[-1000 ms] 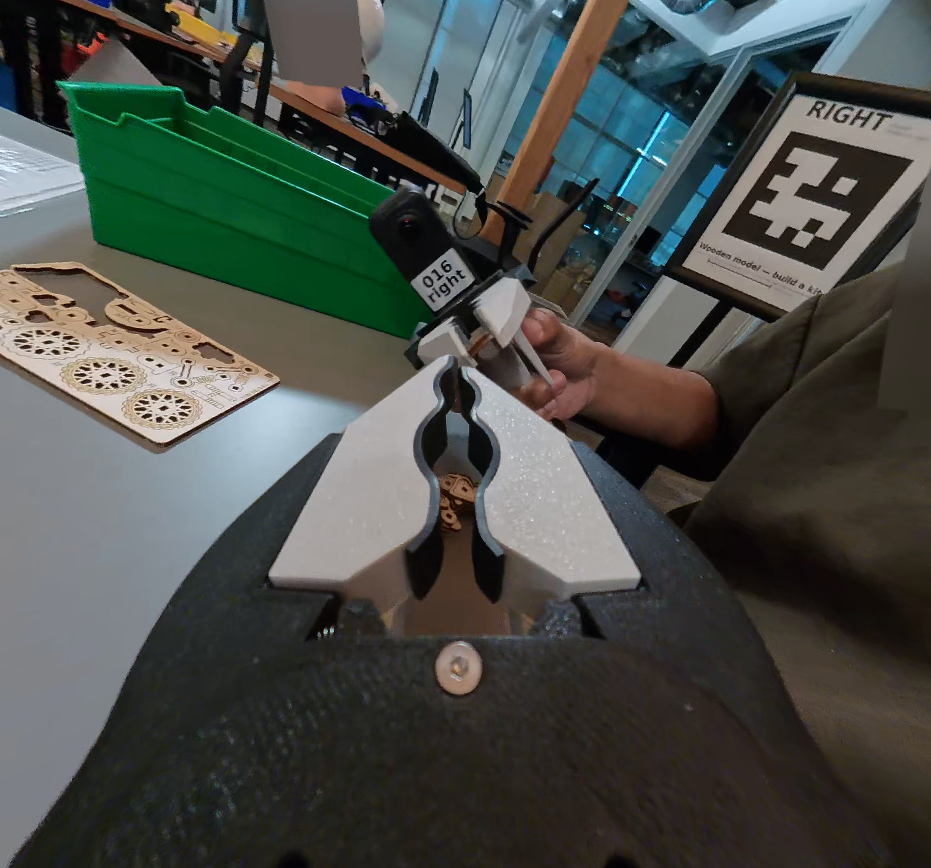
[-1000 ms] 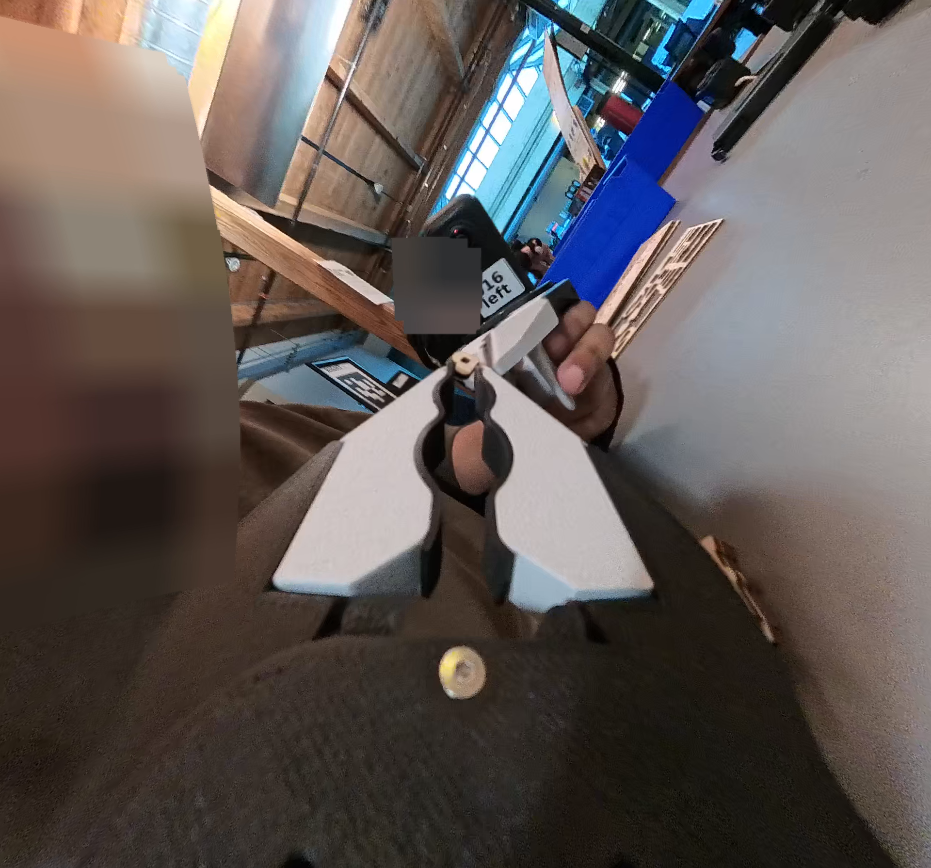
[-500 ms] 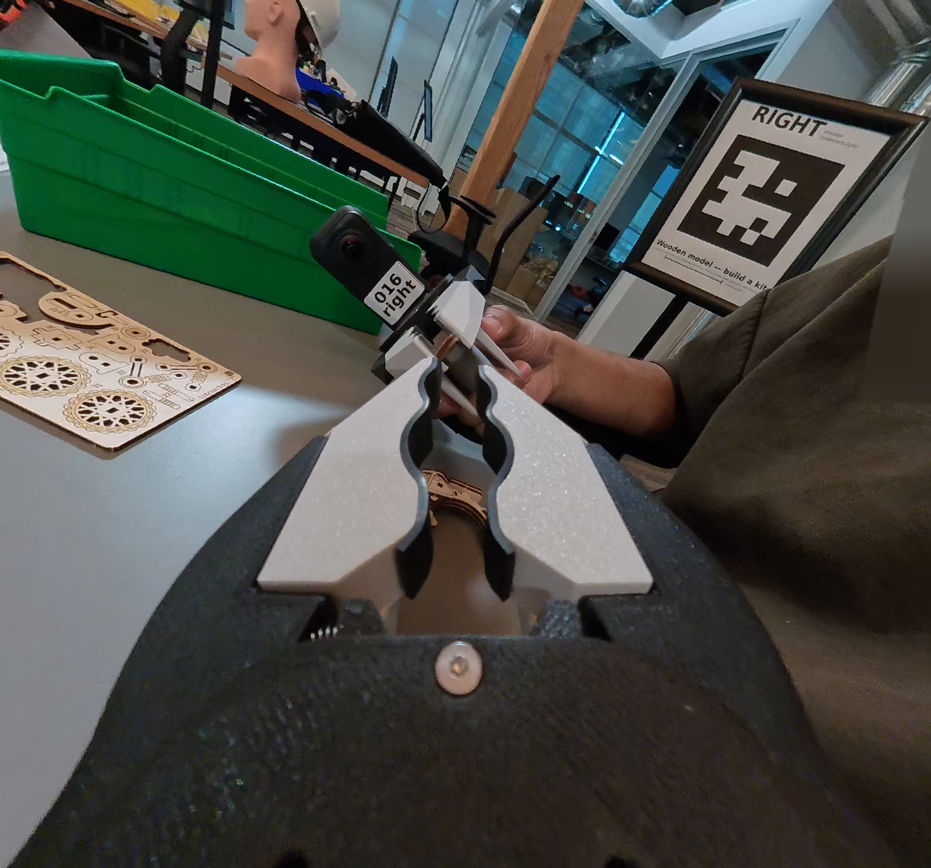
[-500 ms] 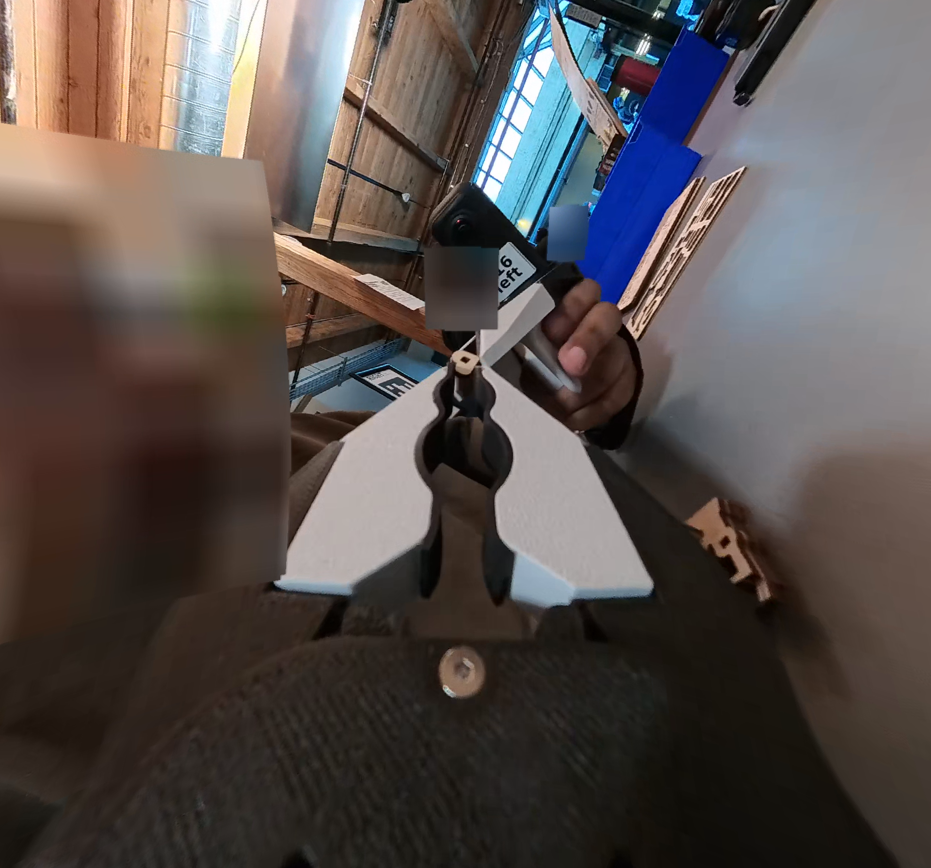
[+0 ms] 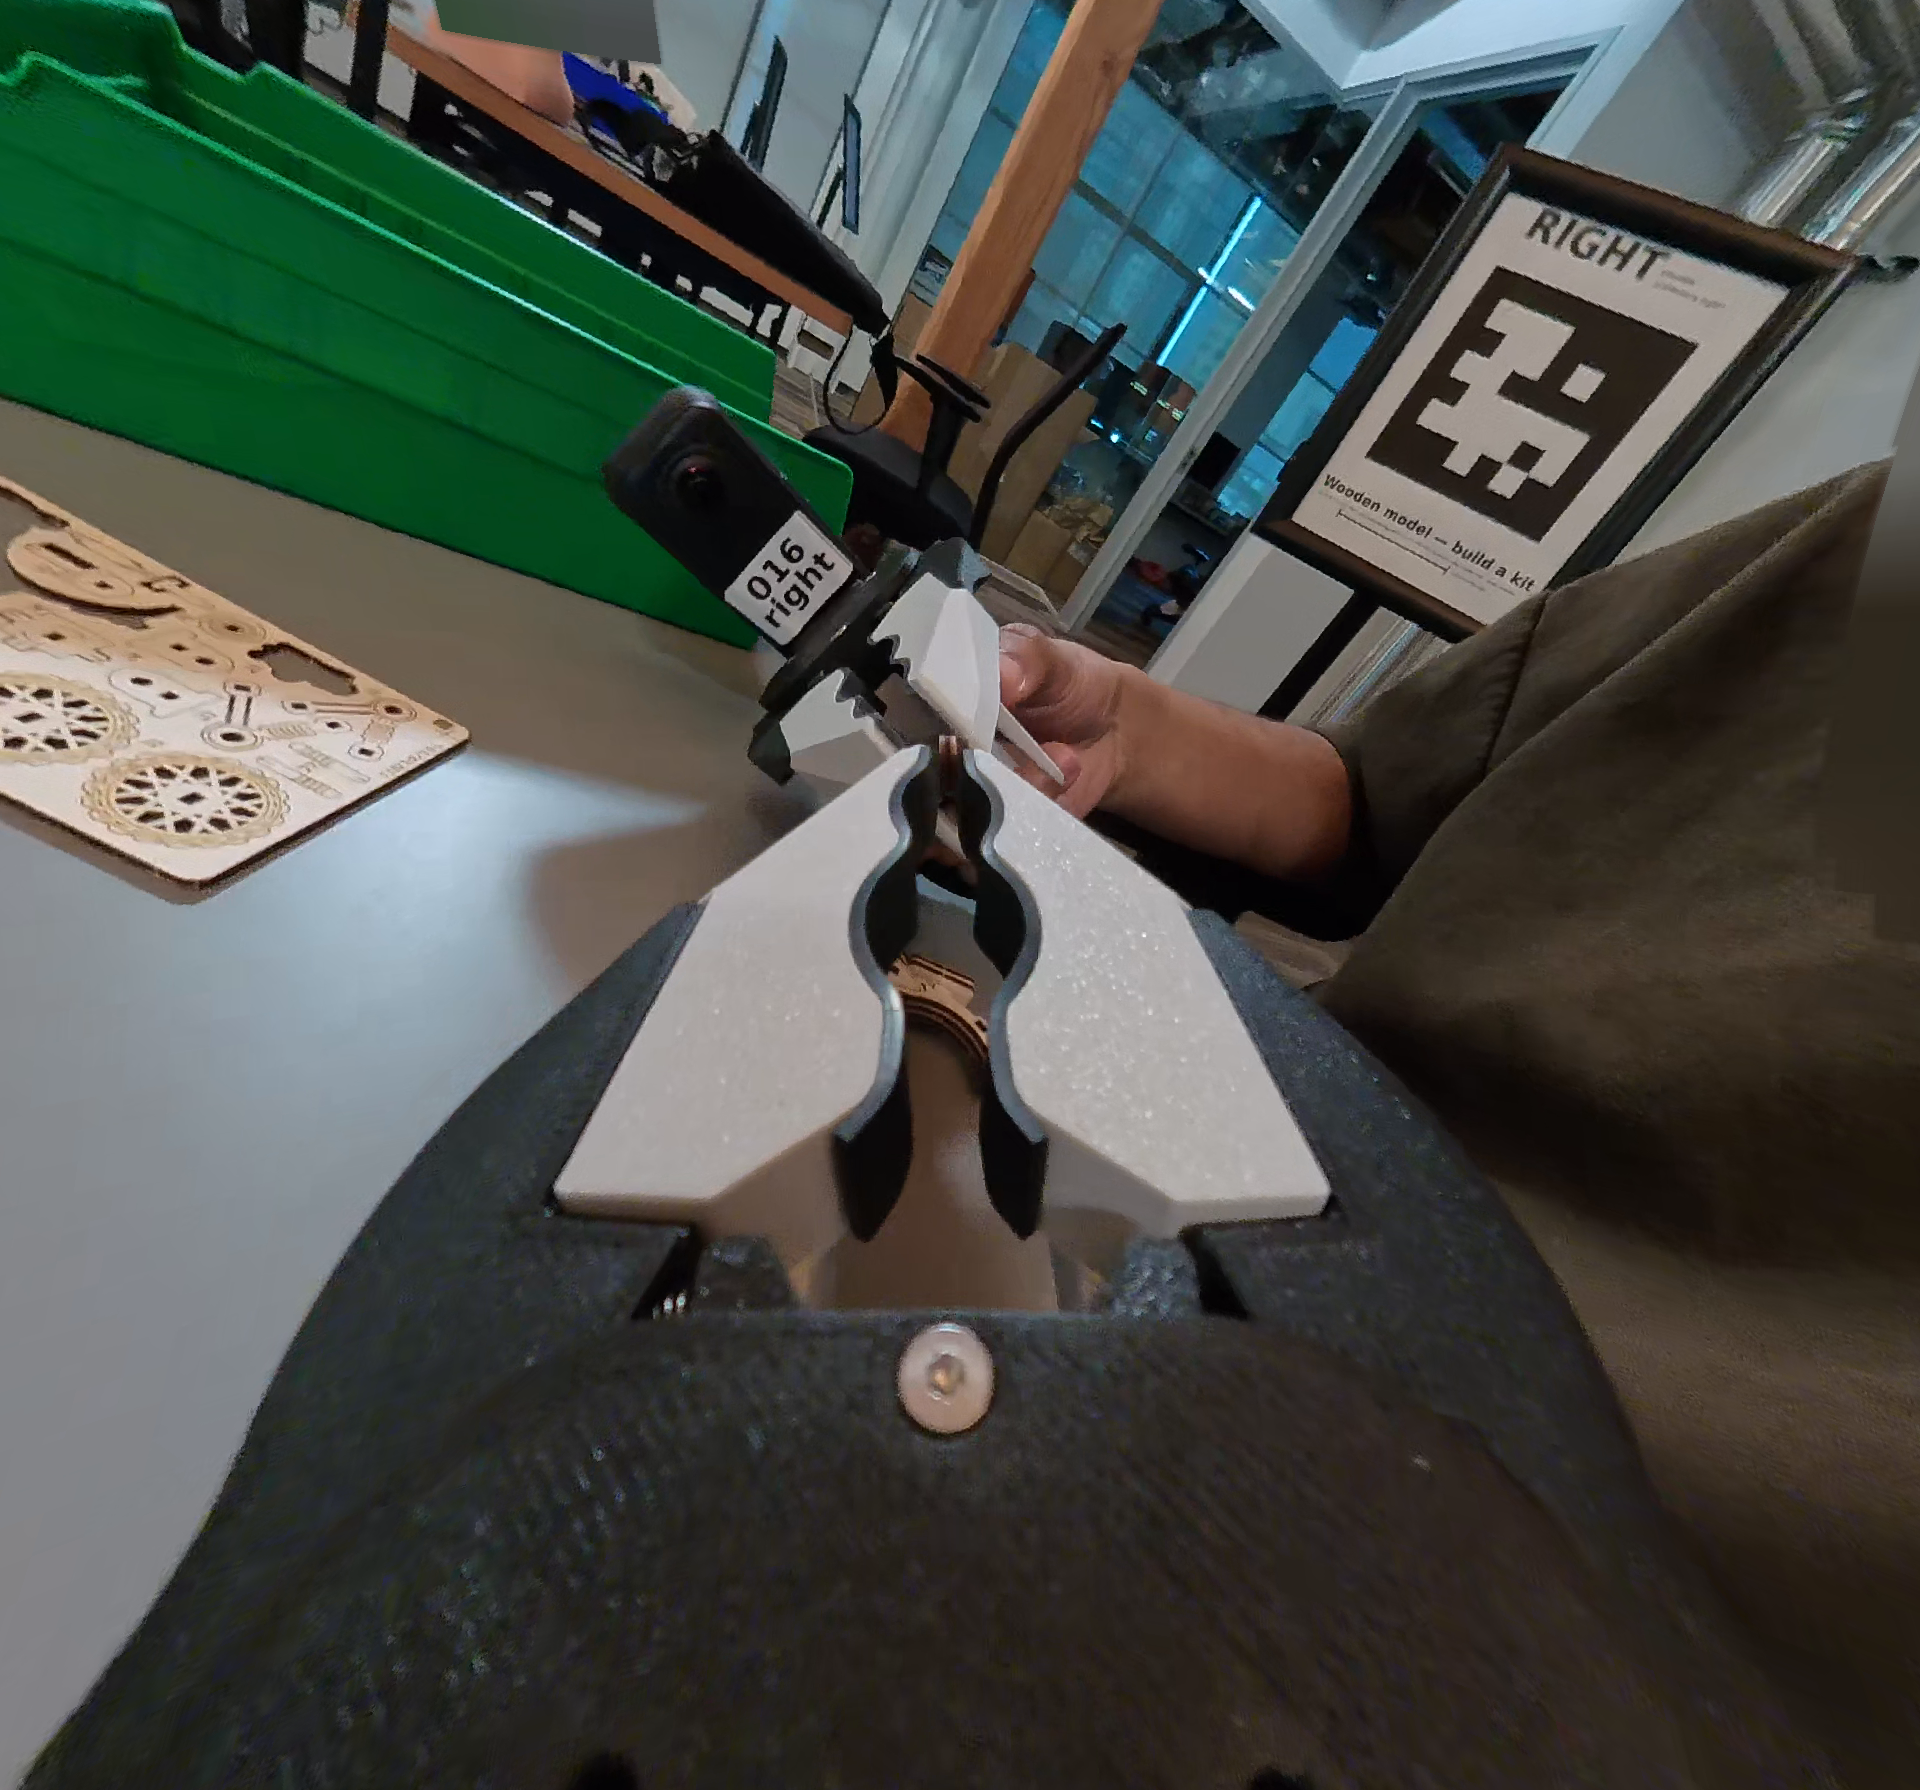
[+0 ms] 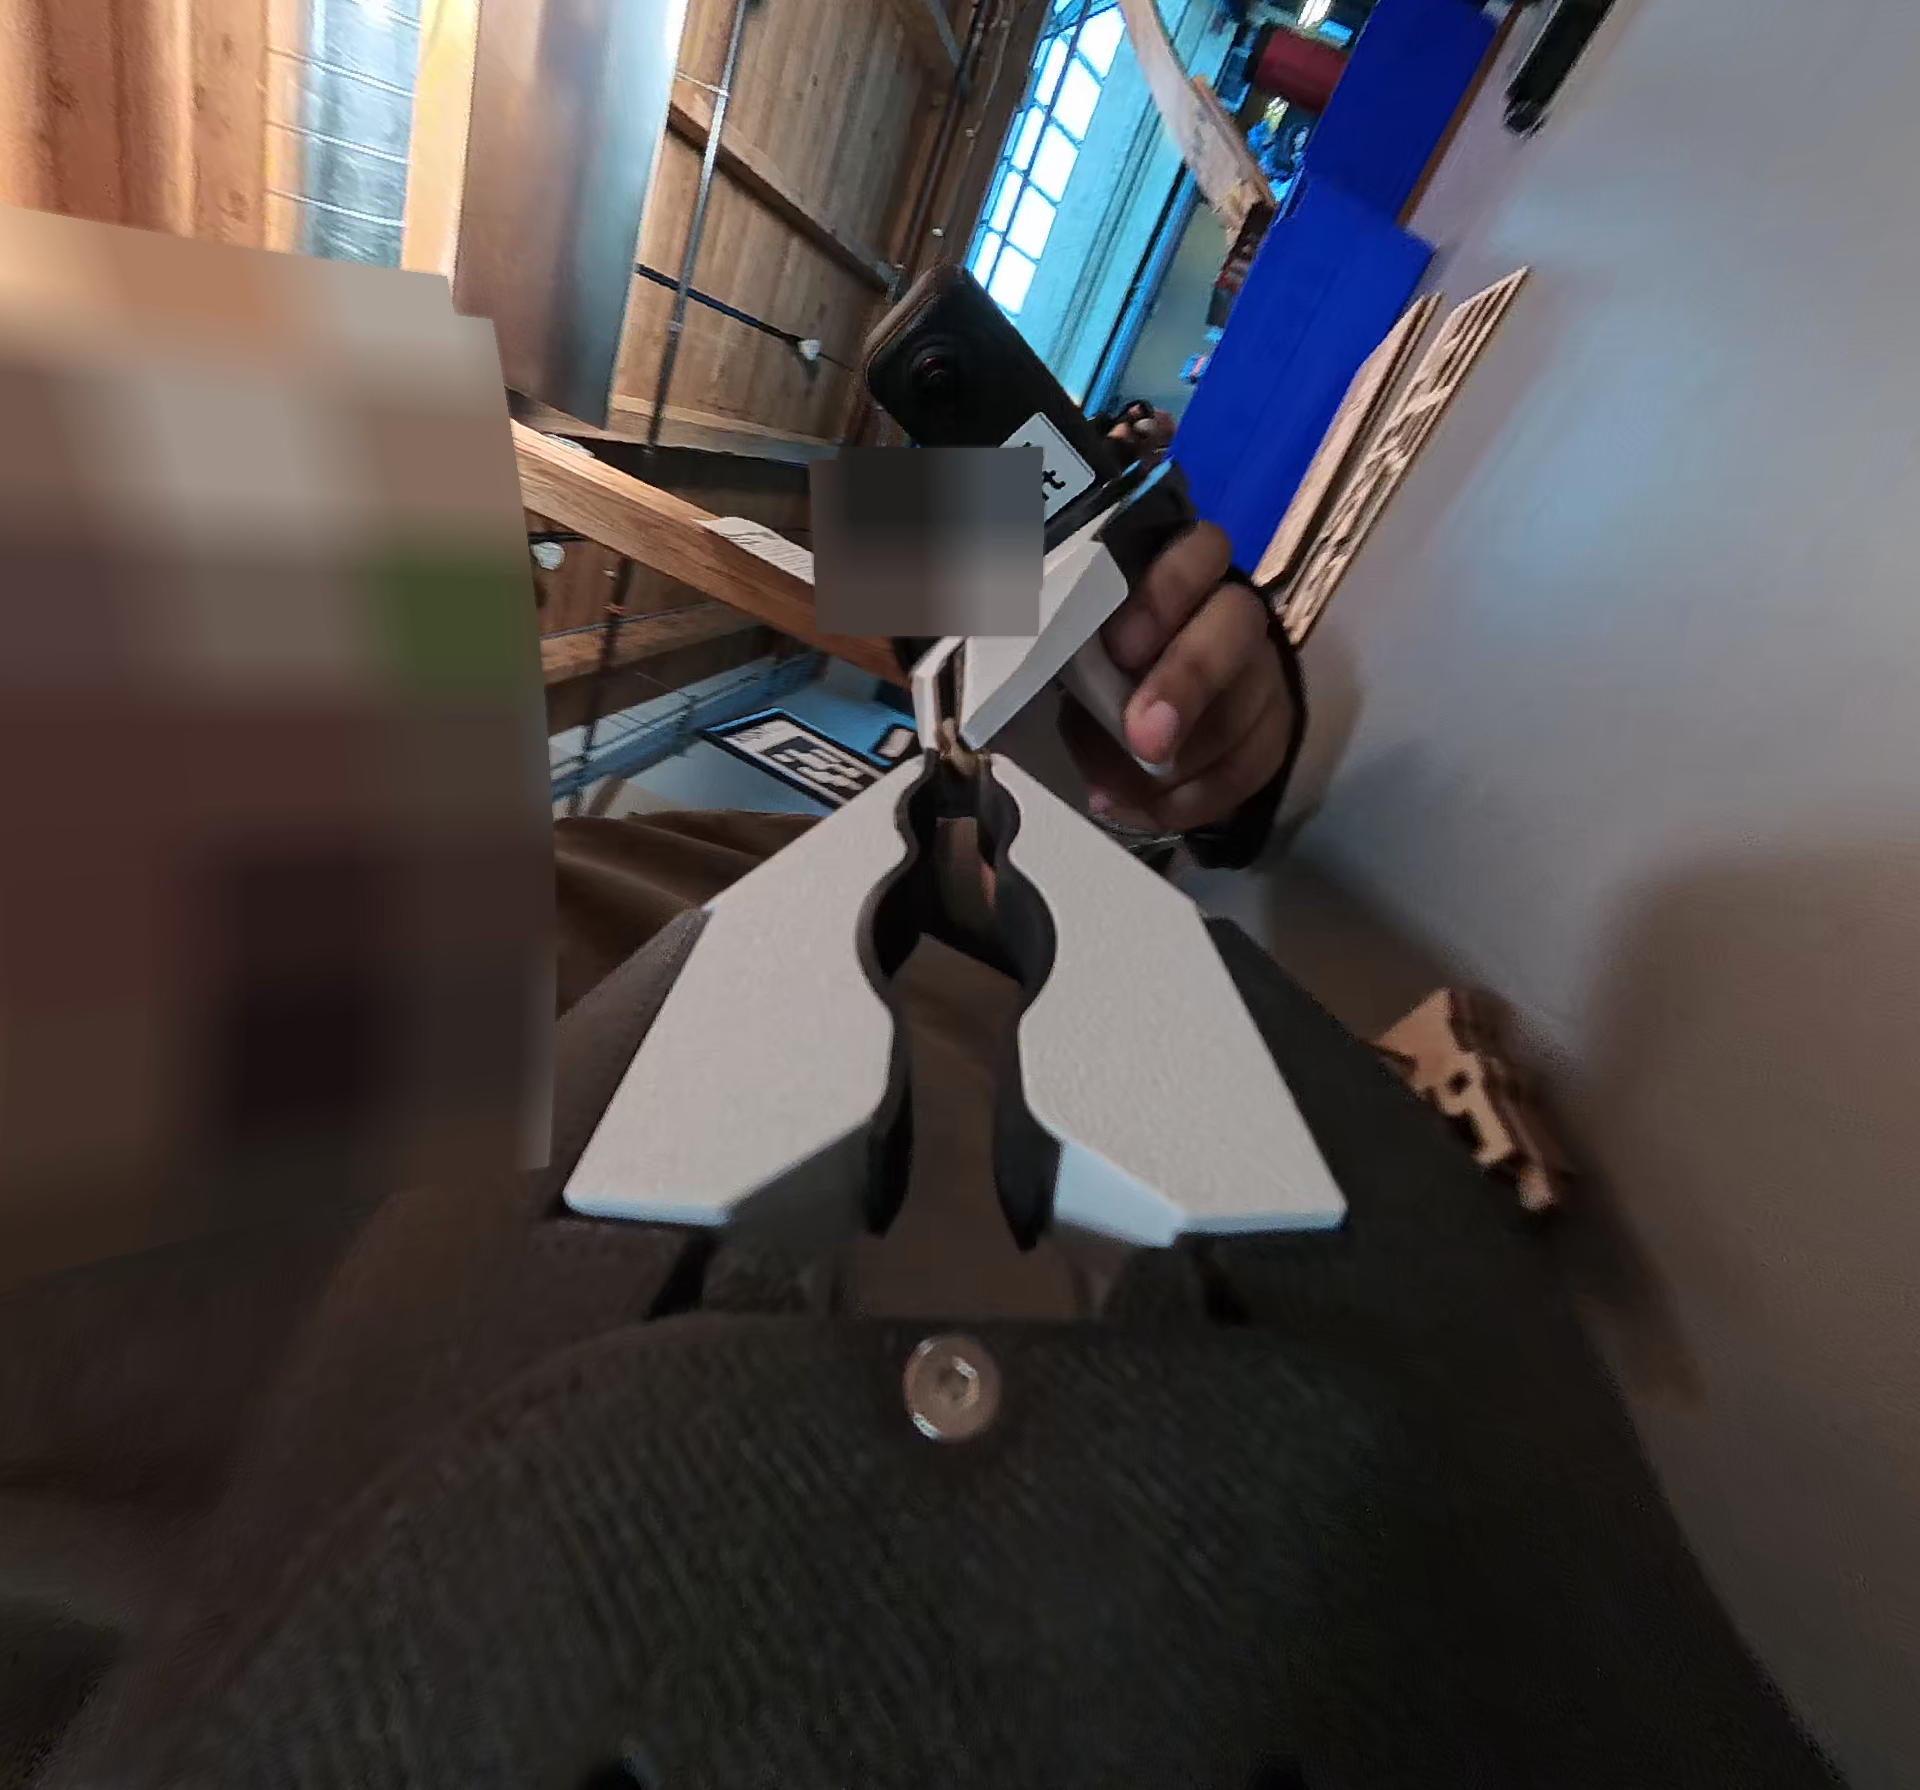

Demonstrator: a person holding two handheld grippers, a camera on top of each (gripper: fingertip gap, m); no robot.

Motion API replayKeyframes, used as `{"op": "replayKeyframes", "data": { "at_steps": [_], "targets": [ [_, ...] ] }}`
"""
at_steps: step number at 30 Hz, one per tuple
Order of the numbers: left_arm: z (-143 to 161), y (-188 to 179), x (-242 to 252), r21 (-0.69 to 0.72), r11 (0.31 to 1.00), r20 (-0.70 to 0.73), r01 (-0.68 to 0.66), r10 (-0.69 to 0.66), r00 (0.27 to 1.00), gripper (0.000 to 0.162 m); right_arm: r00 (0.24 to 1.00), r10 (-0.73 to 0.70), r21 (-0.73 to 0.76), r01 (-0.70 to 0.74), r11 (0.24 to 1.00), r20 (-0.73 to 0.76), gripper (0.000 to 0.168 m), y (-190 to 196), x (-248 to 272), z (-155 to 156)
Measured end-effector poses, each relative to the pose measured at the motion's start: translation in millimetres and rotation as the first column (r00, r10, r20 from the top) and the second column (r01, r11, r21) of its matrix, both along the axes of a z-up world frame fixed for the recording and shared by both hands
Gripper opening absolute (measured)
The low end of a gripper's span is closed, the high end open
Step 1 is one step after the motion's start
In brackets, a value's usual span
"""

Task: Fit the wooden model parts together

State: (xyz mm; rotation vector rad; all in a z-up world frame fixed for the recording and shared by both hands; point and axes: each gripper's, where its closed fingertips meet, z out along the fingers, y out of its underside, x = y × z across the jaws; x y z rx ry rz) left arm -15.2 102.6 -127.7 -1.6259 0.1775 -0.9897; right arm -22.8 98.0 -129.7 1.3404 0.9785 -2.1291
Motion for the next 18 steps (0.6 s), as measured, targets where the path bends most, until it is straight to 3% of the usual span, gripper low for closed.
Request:
{"op": "replayKeyframes", "data": {
  "at_steps": [4, 6, 8, 11, 13, 15, 18],
  "targets": [
    [-4.1, 5.5, -12.1, -0.08, 0.997, 0.11, -0.021, 0.029, 0.993, 0.0, 0.996, -0.063, 0.223, 0.074, 0.972, -0.057, 0.003, 10.8, -1.9, -7.8],
    [-11.1, 8.5, -18.8, -0.146, 0.989, 0.177, -0.013, 0.039, 0.983, 0.0, 0.992, -0.071, 0.44, 0.111, 0.891, -0.105, 0.0, 13.8, -1.7, -18.4],
    [-21.8, 11.9, -24.3, -0.224, 0.975, 0.235, 0.0, 0.054, 0.97, 0.0, 0.978, -0.1, 0.665, 0.199, 0.72, -0.184, 0.004, 22.6, -6.0, -29.2],
    [-34.1, 14.8, -28.1, -0.308, 0.951, 0.299, 0.019, 0.078, 0.951, 0.0, 0.923, -0.084, 0.855, 0.38, 0.352, -0.376, 0.019, 36.5, -12.9, -29.8],
    [-40.3, 16.5, -30.4, -0.346, 0.938, 0.313, 0.011, 0.105, 0.944, 0.0, 0.893, -0.015, 0.888, 0.449, 0.101, -0.45, 0.021, 39.9, -14.4, -31.1],
    [-41.9, 17.6, -32.5, -0.367, 0.93, 0.346, 0.012, 0.125, 0.93, 0.0, 0.877, 0.075, 0.872, 0.479, -0.098, -0.474, 0.02, 35.9, -15.5, -33.7],
    [-39.4, 18.0, -33.3, -0.369, 0.929, 0.402, 0.028, 0.132, 0.906, 0.0, 0.871, 0.177, 0.82, 0.491, -0.294, -0.458, 0.016, 25.8, -18.6, -40.9]
  ]
}}
